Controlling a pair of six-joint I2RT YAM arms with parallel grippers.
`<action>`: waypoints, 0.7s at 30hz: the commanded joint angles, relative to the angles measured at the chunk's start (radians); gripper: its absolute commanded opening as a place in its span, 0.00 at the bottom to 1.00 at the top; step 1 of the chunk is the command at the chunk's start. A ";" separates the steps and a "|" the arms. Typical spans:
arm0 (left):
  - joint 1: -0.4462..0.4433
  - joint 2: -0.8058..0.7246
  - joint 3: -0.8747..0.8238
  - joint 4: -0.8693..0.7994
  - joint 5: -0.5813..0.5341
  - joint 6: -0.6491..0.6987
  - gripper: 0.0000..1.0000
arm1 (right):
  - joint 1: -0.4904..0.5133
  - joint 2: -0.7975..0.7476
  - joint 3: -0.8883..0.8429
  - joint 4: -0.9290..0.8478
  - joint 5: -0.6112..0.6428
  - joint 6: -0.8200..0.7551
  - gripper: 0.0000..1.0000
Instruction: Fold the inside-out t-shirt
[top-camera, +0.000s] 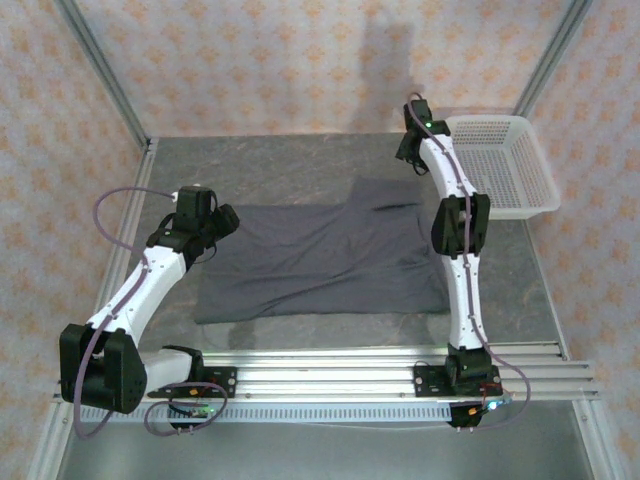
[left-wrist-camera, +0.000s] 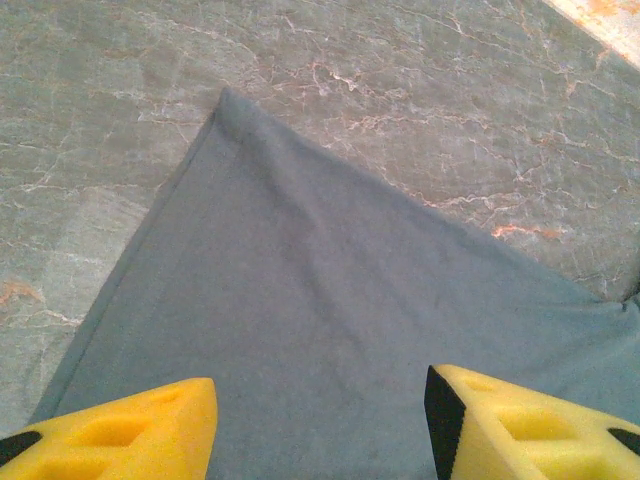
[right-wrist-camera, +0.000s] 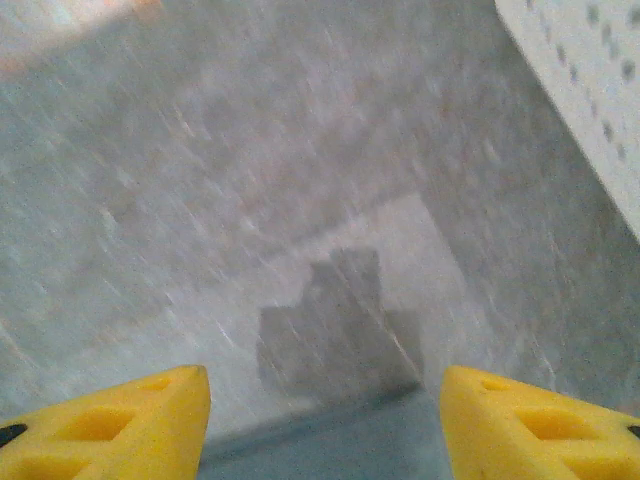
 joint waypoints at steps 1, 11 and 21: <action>-0.003 0.009 -0.008 0.007 0.007 0.023 0.58 | -0.005 -0.158 -0.231 0.023 -0.037 0.038 0.62; -0.006 0.028 -0.003 -0.002 0.003 0.024 0.58 | -0.003 -0.077 -0.272 0.071 -0.013 0.007 0.45; -0.006 0.044 -0.001 -0.003 -0.007 0.025 0.58 | -0.005 0.012 -0.144 0.015 -0.020 -0.006 0.33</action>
